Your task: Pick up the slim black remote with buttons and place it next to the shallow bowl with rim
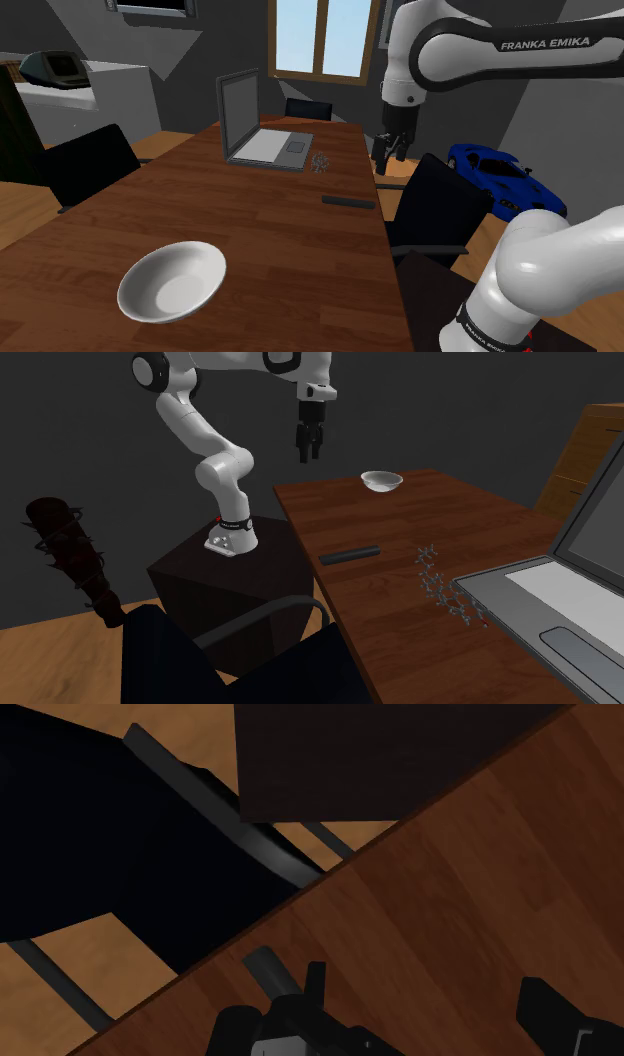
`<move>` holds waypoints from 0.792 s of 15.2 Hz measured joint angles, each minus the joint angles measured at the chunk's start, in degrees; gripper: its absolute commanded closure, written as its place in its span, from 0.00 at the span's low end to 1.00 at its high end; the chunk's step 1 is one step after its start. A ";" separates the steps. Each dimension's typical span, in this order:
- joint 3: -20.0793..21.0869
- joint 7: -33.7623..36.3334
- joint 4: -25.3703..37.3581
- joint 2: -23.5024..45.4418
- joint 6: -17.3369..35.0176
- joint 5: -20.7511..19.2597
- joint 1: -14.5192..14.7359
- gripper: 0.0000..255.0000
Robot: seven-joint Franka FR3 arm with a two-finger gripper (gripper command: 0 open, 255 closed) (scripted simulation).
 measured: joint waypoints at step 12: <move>-14.02 -23.93 -2.22 14.29 17.07 -3.06 1.50 0.00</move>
